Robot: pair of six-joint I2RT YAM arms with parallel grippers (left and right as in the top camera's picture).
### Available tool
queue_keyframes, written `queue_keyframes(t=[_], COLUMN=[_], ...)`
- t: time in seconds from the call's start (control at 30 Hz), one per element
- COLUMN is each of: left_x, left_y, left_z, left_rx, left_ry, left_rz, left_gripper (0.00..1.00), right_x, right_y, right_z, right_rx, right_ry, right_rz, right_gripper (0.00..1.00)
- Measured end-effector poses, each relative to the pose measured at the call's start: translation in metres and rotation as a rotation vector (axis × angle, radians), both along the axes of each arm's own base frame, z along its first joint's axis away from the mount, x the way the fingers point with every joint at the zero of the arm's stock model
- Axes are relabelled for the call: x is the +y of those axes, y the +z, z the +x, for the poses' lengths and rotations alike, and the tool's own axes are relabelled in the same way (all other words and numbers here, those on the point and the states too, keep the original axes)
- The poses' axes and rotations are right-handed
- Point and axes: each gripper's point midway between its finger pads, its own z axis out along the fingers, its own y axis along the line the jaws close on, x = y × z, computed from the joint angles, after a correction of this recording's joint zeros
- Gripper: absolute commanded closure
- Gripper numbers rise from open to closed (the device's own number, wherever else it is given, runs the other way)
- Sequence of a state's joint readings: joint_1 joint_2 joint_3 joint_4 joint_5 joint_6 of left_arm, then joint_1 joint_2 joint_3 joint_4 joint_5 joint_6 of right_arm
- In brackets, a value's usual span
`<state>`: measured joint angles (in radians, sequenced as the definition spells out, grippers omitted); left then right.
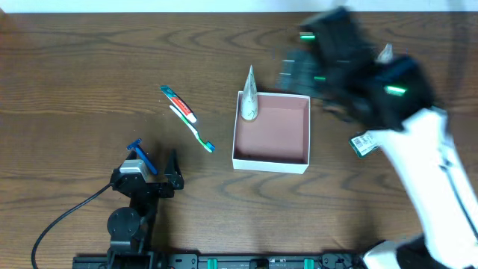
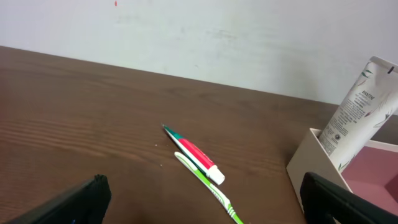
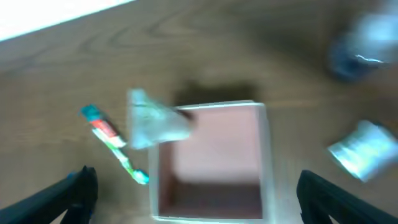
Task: Pack container
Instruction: 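Move right gripper to the soap bar package and grasp it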
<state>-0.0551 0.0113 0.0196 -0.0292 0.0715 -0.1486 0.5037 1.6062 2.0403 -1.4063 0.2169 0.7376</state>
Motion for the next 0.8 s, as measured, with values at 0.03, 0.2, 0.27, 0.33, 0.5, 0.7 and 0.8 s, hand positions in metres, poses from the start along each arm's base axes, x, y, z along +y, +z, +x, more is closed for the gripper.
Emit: queue_keyframes(t=[0.03, 0.2, 0.27, 0.33, 0.5, 0.7, 0.8], left_x=[0.000, 0.000, 0.000, 0.000, 0.000, 0.000, 0.000], left_y=[0.000, 0.000, 0.000, 0.000, 0.000, 0.000, 0.000], left_z=[0.000, 0.000, 0.000, 0.000, 0.000, 0.000, 0.000], left_rx=[0.000, 0.000, 0.000, 0.000, 0.000, 0.000, 0.000], left_ry=[0.000, 0.000, 0.000, 0.000, 0.000, 0.000, 0.000], left_rz=[0.000, 0.000, 0.000, 0.000, 0.000, 0.000, 0.000], left_gripper=[0.02, 0.02, 0.02, 0.02, 0.02, 0.02, 0.02], right_x=[-0.022, -0.096, -0.116, -0.134, -0.159, -0.172, -0.174], right_y=[0.001, -0.024, -0.043, -0.068, -0.131, -0.197, -0.217], right_z=[-0.007, -0.013, -0.011, -0.011, -0.009, -0.017, -0.019], right_rx=[0.023, 0.150, 0.204, 0.268, 0.369, 0.455, 0.463], right_ry=[-0.058, -0.285, -0.359, -0.426, -0.537, -0.597, -0.607], right_rz=[-0.010, -0.053, -0.064, -0.071, -0.027, 0.029, 0.044], right_gripper=[0.01, 0.01, 0.01, 0.02, 0.03, 0.04, 0.04])
